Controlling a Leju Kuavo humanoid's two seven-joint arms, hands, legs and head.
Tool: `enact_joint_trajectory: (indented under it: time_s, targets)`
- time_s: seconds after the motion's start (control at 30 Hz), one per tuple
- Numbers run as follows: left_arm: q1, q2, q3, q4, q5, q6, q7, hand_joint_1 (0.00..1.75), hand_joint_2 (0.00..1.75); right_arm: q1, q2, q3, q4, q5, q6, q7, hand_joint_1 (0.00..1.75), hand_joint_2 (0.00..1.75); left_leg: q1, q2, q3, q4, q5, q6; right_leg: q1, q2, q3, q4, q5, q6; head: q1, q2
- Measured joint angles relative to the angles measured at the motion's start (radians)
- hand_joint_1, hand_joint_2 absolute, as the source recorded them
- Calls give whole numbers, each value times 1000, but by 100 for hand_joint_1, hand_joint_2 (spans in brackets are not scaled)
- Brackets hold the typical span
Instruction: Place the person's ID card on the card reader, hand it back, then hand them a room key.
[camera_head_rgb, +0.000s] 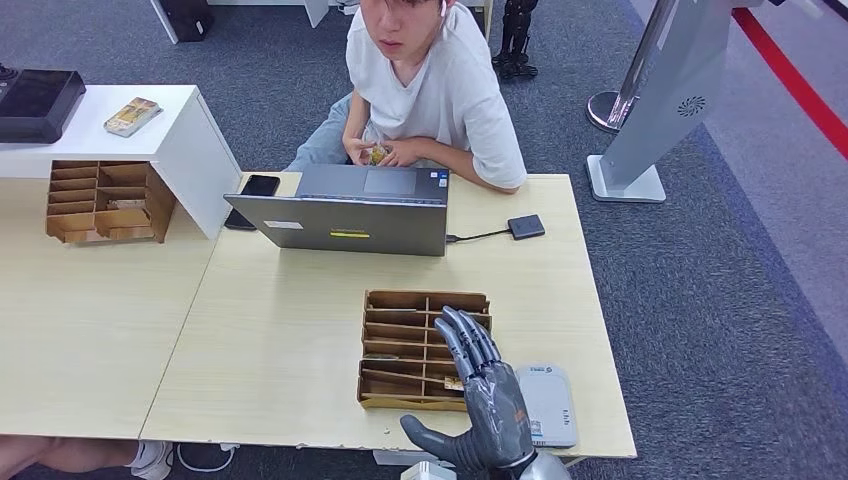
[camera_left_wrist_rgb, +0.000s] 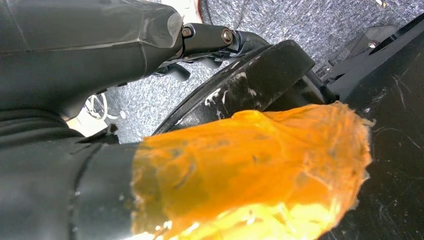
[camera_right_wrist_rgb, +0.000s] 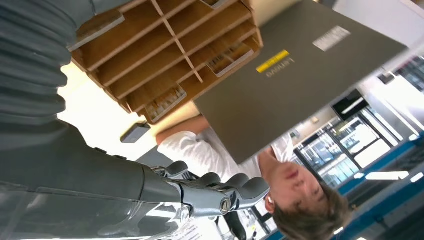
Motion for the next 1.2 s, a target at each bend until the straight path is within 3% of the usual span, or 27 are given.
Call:
enact_joint_trajectory:
  time_s: [0.2,0.43,1.2]
  targets:
    - [0,0,-1,0,0,0,0,0,0,-1,-1,4,14,29,-6,13,0,175,0,0,0,0,0,0,0,0,0,0,0,0,0,0]
    - [0,0,-7,0,15,0,1,0,0,-46,-15,46,189,237,-78,129,0,175,0,0,0,0,0,0,0,0,0,0,0,0,0,0]
    - [-1,0,-29,0,29,0,2,0,0,-51,-29,47,246,326,-113,192,0,175,0,0,0,0,0,0,0,0,0,0,0,0,0,0]
